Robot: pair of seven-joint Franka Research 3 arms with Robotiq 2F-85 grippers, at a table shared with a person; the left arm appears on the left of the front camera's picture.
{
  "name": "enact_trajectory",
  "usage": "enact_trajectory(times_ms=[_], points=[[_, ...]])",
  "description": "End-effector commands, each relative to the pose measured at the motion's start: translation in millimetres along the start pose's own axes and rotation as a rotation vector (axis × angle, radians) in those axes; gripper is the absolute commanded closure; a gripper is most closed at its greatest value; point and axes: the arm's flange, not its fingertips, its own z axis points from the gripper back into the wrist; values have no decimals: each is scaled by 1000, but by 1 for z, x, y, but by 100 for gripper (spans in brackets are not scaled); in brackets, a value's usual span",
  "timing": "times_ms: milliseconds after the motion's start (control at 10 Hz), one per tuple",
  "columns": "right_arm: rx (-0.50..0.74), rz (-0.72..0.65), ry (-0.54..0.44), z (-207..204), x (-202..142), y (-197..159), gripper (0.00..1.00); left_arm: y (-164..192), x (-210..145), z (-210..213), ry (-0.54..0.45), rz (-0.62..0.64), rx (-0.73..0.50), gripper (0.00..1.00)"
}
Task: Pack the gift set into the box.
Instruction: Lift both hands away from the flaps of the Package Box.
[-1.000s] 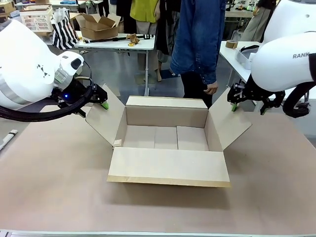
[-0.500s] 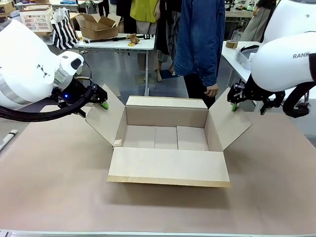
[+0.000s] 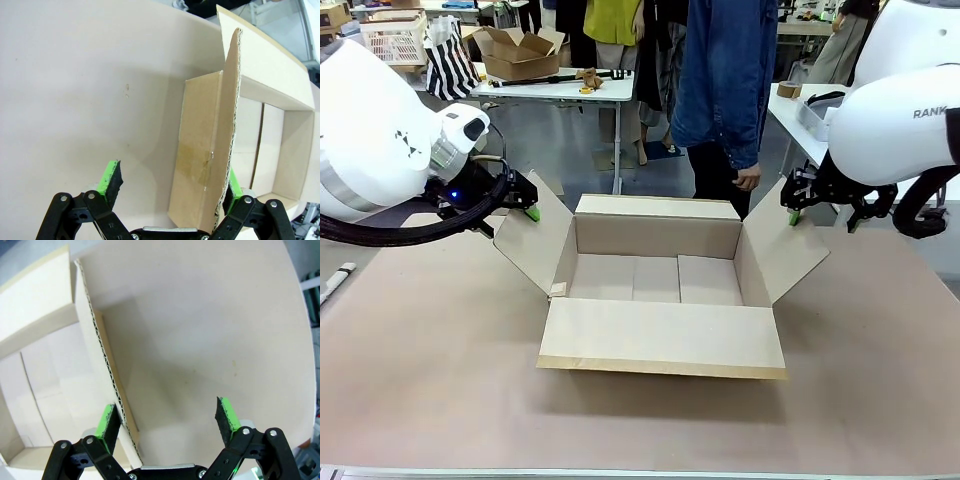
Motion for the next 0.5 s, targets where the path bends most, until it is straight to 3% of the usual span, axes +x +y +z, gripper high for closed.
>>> enact_trajectory(times_ms=[0, 400], points=[[-25, -12, -13, 1, 2, 2, 0, 0, 0, 1, -2, 5, 9, 0], [-25, -12, -13, 1, 2, 2, 0, 0, 0, 1, -2, 5, 9, 0]])
